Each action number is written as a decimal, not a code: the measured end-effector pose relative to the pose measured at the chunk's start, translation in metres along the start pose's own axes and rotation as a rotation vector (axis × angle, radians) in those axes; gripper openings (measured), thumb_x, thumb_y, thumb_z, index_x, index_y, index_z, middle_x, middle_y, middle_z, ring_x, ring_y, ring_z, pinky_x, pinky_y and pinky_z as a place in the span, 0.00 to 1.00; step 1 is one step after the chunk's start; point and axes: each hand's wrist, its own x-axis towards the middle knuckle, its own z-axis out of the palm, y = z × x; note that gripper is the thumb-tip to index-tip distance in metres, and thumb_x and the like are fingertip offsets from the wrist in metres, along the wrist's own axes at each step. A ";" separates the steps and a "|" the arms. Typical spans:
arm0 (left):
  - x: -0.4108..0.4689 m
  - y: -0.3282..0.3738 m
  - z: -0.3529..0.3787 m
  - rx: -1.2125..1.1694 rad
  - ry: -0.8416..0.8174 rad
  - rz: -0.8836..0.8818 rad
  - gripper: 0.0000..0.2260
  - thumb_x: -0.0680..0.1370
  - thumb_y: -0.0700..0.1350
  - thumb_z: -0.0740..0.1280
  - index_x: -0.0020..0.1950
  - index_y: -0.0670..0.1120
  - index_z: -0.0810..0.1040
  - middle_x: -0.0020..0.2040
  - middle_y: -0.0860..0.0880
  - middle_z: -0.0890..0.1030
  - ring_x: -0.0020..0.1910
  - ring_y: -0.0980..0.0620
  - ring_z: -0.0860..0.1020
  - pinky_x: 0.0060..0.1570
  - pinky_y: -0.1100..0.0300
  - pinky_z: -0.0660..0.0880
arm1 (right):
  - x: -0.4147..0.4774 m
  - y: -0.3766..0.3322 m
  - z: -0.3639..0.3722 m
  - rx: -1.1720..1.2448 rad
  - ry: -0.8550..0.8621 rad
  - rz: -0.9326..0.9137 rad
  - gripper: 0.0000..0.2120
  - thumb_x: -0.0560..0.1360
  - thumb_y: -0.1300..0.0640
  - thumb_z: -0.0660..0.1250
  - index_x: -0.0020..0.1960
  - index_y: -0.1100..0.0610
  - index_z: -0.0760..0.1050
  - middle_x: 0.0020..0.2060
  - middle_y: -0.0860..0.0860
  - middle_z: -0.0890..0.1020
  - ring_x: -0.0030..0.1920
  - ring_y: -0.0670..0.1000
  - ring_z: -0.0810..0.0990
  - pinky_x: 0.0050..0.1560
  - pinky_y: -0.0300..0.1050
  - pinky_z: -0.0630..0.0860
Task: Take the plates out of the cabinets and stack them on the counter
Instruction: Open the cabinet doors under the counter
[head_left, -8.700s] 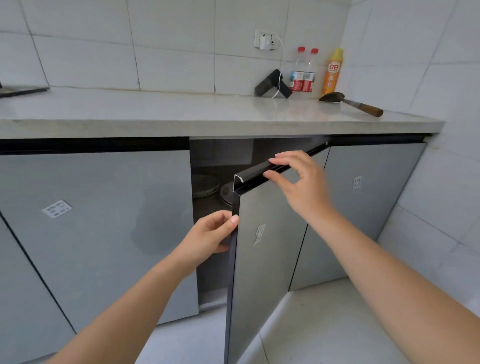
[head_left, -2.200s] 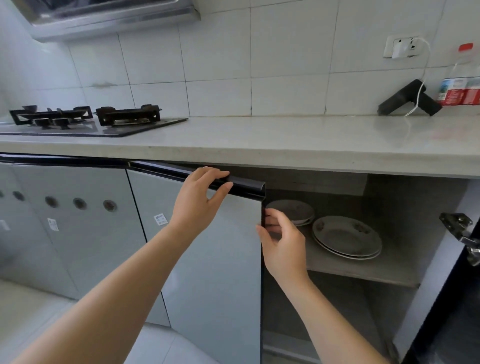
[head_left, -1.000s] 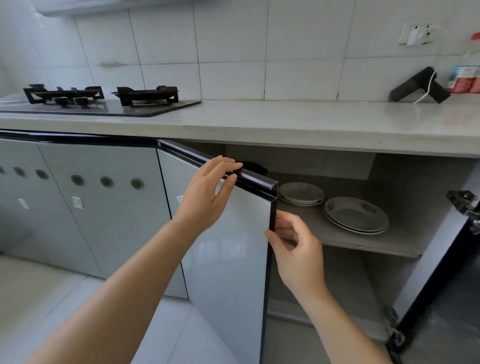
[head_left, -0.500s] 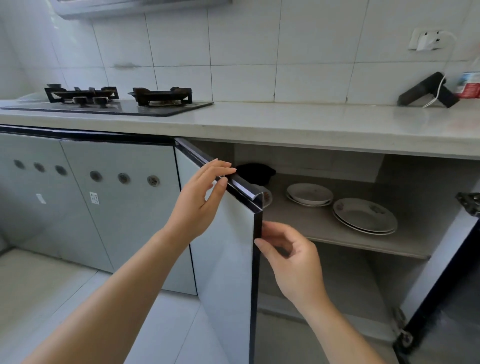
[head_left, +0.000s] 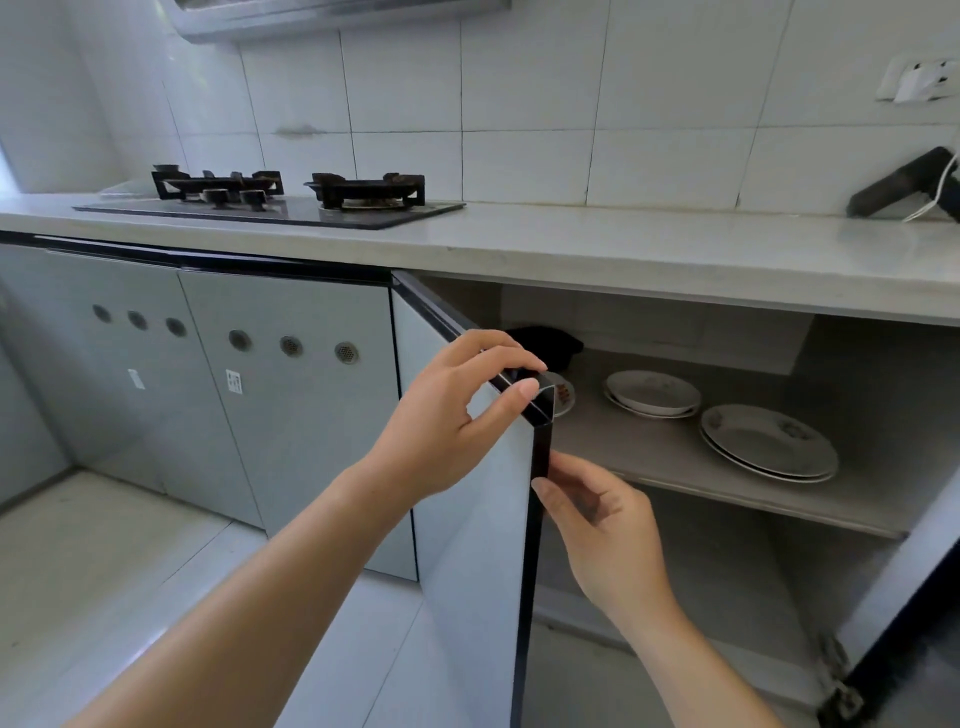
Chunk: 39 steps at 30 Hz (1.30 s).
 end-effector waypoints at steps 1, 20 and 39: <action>-0.001 0.001 0.000 -0.005 0.003 -0.004 0.16 0.77 0.57 0.56 0.57 0.54 0.77 0.57 0.58 0.73 0.58 0.64 0.71 0.56 0.75 0.65 | 0.000 0.000 0.000 -0.003 -0.011 0.003 0.13 0.73 0.60 0.68 0.53 0.45 0.80 0.48 0.39 0.84 0.52 0.41 0.81 0.56 0.43 0.78; -0.067 -0.018 -0.073 -0.220 0.167 -0.205 0.09 0.75 0.54 0.60 0.50 0.57 0.77 0.59 0.60 0.77 0.65 0.57 0.72 0.63 0.52 0.71 | 0.072 -0.021 0.060 -0.176 -0.228 -0.232 0.14 0.73 0.52 0.68 0.59 0.46 0.77 0.53 0.42 0.81 0.54 0.38 0.78 0.51 0.26 0.70; -0.113 -0.084 -0.168 -0.341 0.334 -0.384 0.11 0.78 0.36 0.62 0.53 0.48 0.80 0.58 0.54 0.79 0.56 0.57 0.78 0.54 0.63 0.75 | 0.120 -0.057 0.209 -0.448 -0.432 -0.540 0.18 0.73 0.47 0.68 0.61 0.51 0.76 0.60 0.47 0.76 0.63 0.45 0.71 0.64 0.39 0.66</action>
